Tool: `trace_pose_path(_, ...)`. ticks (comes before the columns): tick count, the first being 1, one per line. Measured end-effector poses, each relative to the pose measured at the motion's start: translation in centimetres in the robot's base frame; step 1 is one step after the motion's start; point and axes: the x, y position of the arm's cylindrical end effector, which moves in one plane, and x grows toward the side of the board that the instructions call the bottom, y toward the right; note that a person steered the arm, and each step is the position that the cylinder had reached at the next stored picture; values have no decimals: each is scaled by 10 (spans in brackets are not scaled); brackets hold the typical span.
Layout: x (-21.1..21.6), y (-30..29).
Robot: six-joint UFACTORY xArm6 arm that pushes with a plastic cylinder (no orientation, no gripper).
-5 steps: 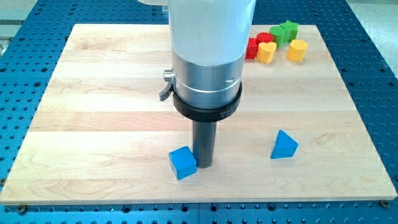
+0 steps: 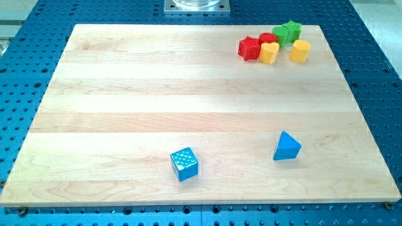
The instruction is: Push the triangle into the cube
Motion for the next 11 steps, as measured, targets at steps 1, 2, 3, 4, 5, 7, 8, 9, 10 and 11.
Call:
trace_pose_path(1, -29, -2)
trace_pose_path(2, -71, -42)
trace_pose_path(3, -87, -108)
trace_pose_path(4, -61, -119)
trace_pose_path(5, -63, -163)
trace_pose_path(7, -78, -273)
trace_pose_path(8, -73, -217)
trace_pose_path(9, -45, -218)
trace_pose_path(10, -49, -257)
trace_pose_path(11, -49, -294)
